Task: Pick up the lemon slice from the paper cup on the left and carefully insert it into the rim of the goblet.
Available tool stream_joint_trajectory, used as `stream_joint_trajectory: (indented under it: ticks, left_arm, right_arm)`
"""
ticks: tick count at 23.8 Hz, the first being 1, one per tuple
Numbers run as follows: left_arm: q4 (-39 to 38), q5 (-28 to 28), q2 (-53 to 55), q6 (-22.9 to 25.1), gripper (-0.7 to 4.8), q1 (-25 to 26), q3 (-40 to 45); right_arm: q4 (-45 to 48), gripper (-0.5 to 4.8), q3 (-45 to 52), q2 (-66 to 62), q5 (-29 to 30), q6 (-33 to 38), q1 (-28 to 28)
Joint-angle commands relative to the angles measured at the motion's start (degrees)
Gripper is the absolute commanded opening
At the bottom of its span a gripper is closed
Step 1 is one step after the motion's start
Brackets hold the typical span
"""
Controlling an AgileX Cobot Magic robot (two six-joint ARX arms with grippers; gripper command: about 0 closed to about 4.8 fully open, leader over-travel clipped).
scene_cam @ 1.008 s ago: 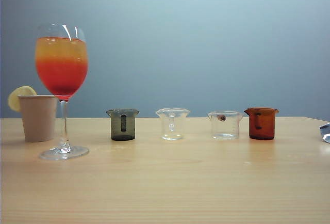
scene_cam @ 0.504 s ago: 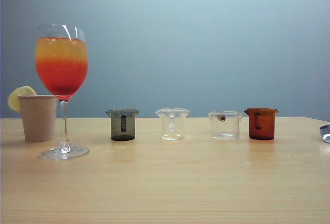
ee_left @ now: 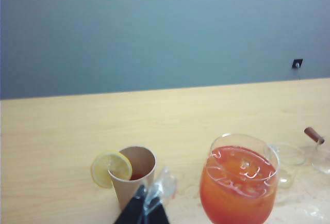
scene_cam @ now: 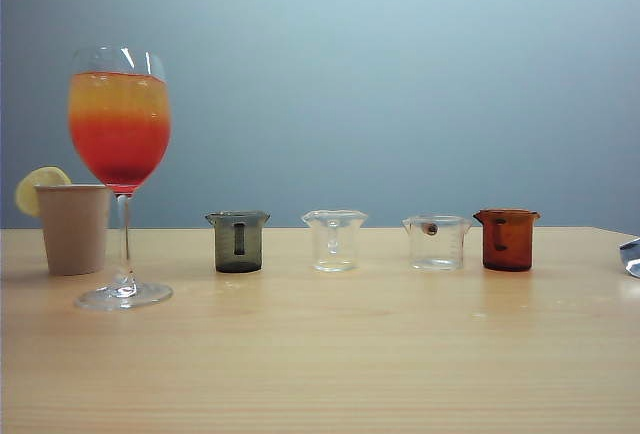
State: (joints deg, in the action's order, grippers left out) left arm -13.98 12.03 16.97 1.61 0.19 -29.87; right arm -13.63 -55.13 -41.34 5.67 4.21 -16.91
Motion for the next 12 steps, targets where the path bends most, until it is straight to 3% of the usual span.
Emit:
stream_joint_trajectory:
  ticks: [1,3,5,7,12]
  left_arm:
    - [1.95,0.9,3.23,1.9,-0.06,1.77,-0.26]
    - [3.48,3.41,5.7,1.81,-0.06,6.12,-0.26]
    - [6.19,10.69,9.35,1.14,-0.06,13.35,-0.28]
    - [9.16,9.99,13.11,1.46,-0.06,14.8,-0.13]
    - [15.23,16.39,25.09,1.38,-0.06,16.96,-0.22]
  right_arm:
    - [1.11,-0.09,-2.95,-4.59,-5.57,-2.14,-9.99]
    - [3.78,-0.09,-3.1,-6.97,-6.64,-2.23,-16.02]
    - [6.01,-0.09,-3.1,-9.07,-8.41,-2.21,-20.79]
    - [7.17,-0.09,-3.1,-10.93,-8.72,-1.97,-24.35]
    - [10.12,-0.09,-3.1,-13.86,-8.76,-1.01,-30.23]
